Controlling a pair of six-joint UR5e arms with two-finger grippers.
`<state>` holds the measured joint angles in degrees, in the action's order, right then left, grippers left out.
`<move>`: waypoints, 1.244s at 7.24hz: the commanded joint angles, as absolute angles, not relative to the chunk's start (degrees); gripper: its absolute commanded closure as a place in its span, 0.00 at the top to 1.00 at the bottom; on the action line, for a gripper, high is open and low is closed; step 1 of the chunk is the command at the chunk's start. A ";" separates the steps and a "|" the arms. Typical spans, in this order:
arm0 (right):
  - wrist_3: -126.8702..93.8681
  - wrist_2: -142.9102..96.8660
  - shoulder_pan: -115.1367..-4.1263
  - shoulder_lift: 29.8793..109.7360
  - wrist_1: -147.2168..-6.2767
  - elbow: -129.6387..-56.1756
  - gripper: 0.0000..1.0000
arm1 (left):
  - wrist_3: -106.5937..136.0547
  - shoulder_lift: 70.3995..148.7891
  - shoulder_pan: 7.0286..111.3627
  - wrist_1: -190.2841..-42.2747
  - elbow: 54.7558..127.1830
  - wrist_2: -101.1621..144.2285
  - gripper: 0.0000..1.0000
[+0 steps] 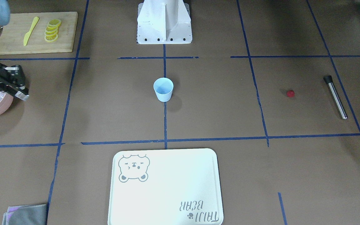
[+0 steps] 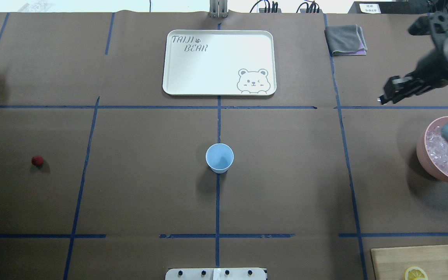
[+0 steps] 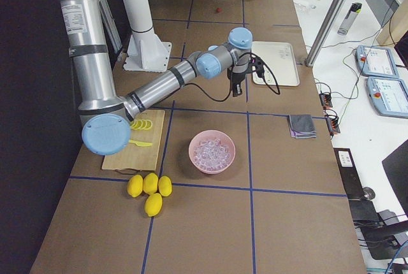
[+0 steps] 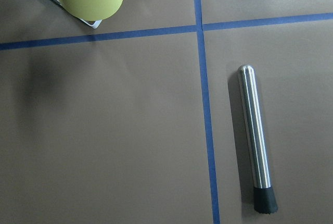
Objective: Mash ice and strawberries in cup
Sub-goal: 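Lift the ice cube and carry it over the light-blue cup with the right gripper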
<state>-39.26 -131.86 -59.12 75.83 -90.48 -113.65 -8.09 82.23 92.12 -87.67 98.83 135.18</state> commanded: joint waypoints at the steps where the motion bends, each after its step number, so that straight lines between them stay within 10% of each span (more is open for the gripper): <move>1: -57.06 -125.19 -46.72 65.87 -90.79 -113.47 0.07 | -8.09 82.27 92.11 -87.71 98.96 135.18 1.00; 6: -74.69 -104.26 -27.97 39.51 -105.56 -99.03 0.09 | -8.09 82.35 92.11 -87.71 98.88 135.18 1.00; 9: -75.76 -101.43 -24.70 37.88 -105.29 -93.26 0.10 | -8.09 82.35 92.02 -87.71 98.88 135.18 1.00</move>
